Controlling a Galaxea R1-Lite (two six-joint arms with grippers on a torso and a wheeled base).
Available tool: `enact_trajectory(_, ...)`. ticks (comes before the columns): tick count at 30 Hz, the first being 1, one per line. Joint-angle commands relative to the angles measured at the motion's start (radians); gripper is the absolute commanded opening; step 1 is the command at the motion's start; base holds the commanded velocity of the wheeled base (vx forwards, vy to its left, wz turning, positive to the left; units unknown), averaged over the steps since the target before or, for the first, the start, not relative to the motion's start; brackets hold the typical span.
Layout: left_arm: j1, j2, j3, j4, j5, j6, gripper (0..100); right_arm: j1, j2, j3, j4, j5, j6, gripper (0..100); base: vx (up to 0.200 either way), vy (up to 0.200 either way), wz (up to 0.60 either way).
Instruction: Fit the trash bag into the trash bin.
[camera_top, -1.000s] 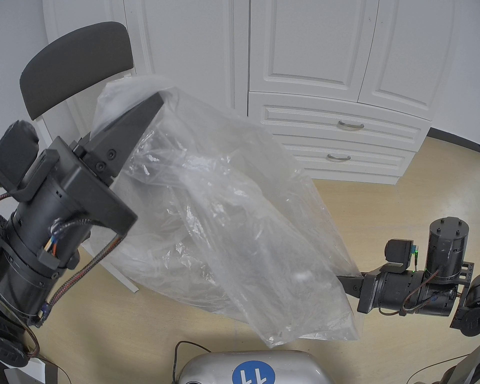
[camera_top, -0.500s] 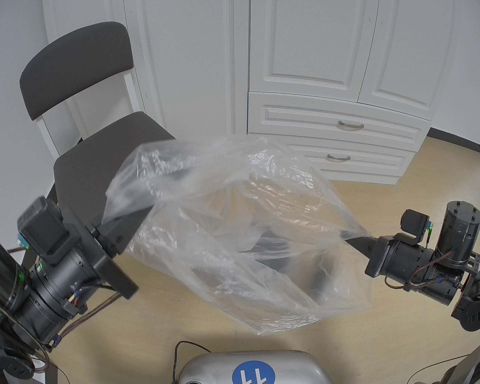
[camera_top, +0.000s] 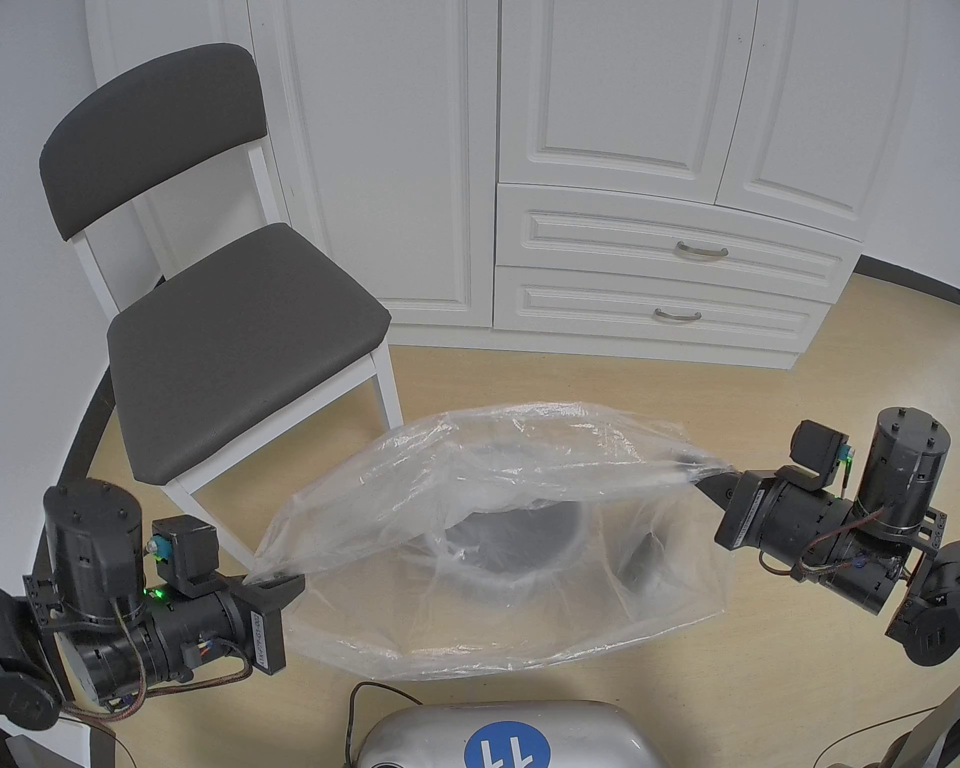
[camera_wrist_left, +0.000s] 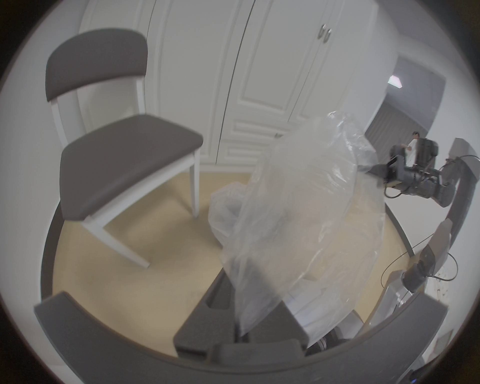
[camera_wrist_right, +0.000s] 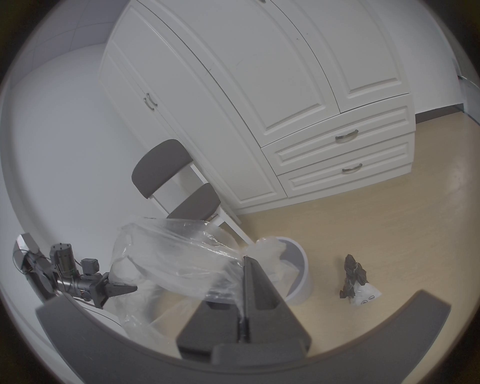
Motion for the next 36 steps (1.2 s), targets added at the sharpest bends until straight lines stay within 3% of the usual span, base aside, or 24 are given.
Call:
enact_trajectory(1,0.034,0.050,-0.210,0.239,0.008,-0.063,0,0.028,0.091,0.009,-0.011,-0.053,-0.020,0,0.000,0.000,0.00)
enact_trajectory(9,0.031,0.136,-0.231,0.239,0.017,-0.061,0,0.027,0.117,0.059,-0.008,-0.057,-0.119,0,0.000,0.000,0.00)
enact_trajectory(13,0.040,0.196,-0.246,0.239,0.068,-0.058,0,0.007,0.124,0.079,0.003,-0.122,-0.208,0,0.000,0.000,0.00)
enact_trajectory(16,0.041,0.207,-0.248,0.239,0.068,-0.057,0,0.002,0.129,0.084,0.004,-0.131,-0.219,0,0.000,0.000,0.00)
enact_trajectory(18,0.060,0.215,-0.260,0.243,0.068,-0.048,0,-0.010,0.129,0.112,0.004,-0.143,-0.276,0,0.000,0.000,0.00)
enact_trajectory(22,0.115,0.202,-0.223,0.257,0.062,0.038,0,-0.041,0.131,0.147,0.003,-0.145,-0.365,0,0.000,0.000,0.00)
enact_trajectory(36,0.135,0.188,-0.160,0.251,0.023,0.084,0,-0.044,0.154,0.193,0.004,-0.145,-0.420,0,0.000,0.000,0.00)
